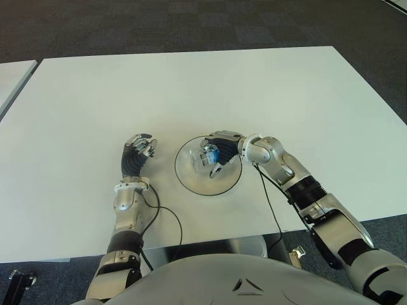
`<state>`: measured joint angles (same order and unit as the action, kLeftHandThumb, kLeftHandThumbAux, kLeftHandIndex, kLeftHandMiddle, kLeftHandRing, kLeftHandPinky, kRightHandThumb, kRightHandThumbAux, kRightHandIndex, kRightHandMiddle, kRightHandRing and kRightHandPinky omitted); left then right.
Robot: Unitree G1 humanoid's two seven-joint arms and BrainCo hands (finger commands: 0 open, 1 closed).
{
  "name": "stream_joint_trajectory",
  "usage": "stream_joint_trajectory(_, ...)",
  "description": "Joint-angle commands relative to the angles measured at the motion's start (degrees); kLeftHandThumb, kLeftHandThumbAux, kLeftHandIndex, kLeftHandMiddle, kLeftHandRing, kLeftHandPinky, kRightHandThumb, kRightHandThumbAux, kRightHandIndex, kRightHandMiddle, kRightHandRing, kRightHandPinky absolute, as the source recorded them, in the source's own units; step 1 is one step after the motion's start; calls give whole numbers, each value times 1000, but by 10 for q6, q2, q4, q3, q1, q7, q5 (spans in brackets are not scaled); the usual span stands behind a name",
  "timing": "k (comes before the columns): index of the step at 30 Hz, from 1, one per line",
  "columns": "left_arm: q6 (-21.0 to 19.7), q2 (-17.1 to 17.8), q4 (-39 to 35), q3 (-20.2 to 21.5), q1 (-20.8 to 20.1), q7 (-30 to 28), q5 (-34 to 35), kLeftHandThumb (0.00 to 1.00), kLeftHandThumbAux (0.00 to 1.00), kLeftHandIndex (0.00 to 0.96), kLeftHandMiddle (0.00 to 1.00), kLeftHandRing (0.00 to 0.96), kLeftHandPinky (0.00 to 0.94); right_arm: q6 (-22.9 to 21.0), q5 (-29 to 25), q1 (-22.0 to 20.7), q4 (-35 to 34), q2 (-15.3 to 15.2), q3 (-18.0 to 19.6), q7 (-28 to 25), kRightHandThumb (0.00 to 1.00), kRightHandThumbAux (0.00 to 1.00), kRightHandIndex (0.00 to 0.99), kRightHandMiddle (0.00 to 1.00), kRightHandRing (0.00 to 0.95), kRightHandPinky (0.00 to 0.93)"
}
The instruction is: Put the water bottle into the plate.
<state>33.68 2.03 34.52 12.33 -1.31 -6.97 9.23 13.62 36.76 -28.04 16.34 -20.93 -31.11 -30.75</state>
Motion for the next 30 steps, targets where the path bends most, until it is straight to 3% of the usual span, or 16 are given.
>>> stream_joint_trajectory(1,-10,2,5,-1,7,1,-2,708,715,436,696,685,673,16,0,-6,-3,-11,-10,-14,729,633,359,505,511,505)
stream_joint_trajectory(5,-11,2,4,-1,8,3,-4,708,715,436,696,686,674,32,0,-11,3,-16,-17,-19,710,507,185,251,265,303)
stream_joint_trajectory(11,-22,1,-4,0,10,10,-6,708,715,436,691,680,668,62,1,-18,16,-22,-25,-16,641,433,36,47,72,160)
stream_joint_trajectory(15,-39,-4,-13,2,12,19,-3,708,714,436,683,672,658,78,1,-19,22,-25,-26,-14,610,392,7,9,18,92)
stream_joint_trajectory(24,-37,-10,-15,4,12,35,-5,708,713,436,675,663,649,122,3,-18,35,-32,-24,10,606,294,0,0,0,4)
stream_joint_trajectory(30,-24,-12,-9,5,10,36,-5,708,712,437,678,664,650,162,7,2,42,-26,-7,96,614,225,0,0,0,0)
